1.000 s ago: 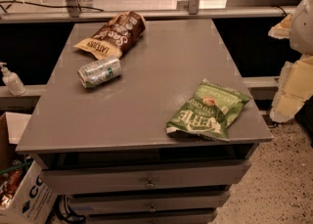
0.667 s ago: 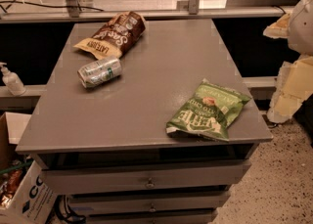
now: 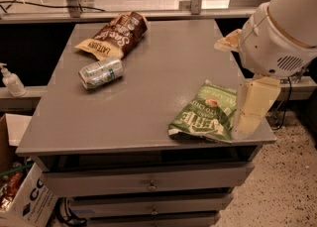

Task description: Place 7up can upright

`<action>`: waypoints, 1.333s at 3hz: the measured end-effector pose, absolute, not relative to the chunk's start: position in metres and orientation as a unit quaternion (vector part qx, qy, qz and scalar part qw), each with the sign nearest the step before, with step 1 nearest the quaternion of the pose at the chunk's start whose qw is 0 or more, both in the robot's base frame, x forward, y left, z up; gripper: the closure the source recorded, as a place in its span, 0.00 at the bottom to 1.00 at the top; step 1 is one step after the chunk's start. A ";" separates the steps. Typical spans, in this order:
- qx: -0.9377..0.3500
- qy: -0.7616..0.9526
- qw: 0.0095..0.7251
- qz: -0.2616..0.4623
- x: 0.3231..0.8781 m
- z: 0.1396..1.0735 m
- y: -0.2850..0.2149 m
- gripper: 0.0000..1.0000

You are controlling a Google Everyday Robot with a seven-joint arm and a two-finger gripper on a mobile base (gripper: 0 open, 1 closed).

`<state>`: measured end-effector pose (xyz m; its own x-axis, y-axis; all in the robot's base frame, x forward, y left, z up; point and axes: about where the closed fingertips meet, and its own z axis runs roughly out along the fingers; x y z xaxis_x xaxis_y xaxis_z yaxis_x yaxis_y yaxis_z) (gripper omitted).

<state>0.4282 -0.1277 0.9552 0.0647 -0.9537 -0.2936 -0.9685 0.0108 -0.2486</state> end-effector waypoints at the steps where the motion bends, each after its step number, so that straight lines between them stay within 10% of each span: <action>1: -0.706 0.679 0.201 0.016 0.435 0.954 -0.123 0.00; 4: -0.761 0.615 0.204 0.008 0.528 0.922 -0.034 0.00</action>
Offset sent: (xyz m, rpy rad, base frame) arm 0.0769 0.0626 -0.0271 -0.0076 -0.0485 0.1213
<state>0.5280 -0.0339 0.9223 0.2425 -0.9340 -0.2625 -0.9403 -0.1597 -0.3004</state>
